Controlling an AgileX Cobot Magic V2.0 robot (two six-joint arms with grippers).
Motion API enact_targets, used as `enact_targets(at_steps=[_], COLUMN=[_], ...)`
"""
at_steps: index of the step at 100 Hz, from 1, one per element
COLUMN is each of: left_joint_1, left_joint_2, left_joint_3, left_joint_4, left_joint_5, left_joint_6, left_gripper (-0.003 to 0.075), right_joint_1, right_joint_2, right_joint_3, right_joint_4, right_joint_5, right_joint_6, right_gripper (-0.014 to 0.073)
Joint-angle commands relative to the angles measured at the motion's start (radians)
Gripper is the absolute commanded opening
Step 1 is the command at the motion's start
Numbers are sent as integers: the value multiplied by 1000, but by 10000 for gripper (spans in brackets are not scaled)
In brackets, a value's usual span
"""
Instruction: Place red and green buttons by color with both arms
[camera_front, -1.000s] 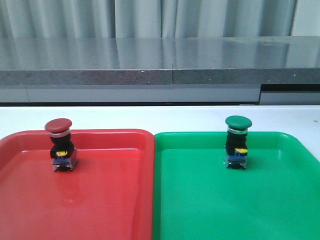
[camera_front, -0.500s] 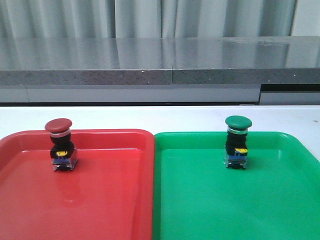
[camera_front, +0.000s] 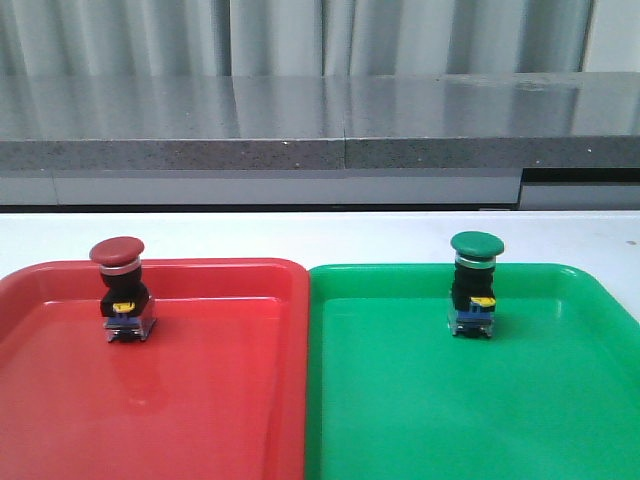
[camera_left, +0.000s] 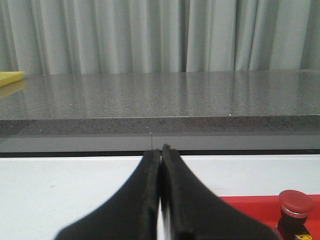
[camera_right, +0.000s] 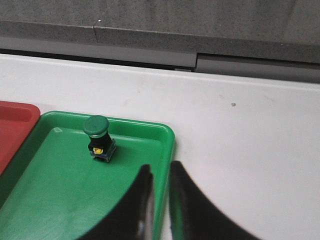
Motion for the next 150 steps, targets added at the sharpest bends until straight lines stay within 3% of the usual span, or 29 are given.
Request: enact_targets(at_steps=[1,98,150], left_joint_1=[2,2,2], left_joint_2=[-29,-29,-29], left_joint_3=[42,42,42], left_joint_4=[-5,-5,-5], left_joint_5=[-82,-82,-82], left_joint_6=[-11,-11,-11], left_gripper=[-19,-19,-20], right_joint_1=[-5,-5,-58], right_joint_2=[6,-2,-275], right_joint_3=[-23,8,337], right_joint_4=[-14,-13,-12], right_joint_5=[-74,-82,-433], right_joint_6=[-4,-4,-7], right_gripper=[-63,-67,-67])
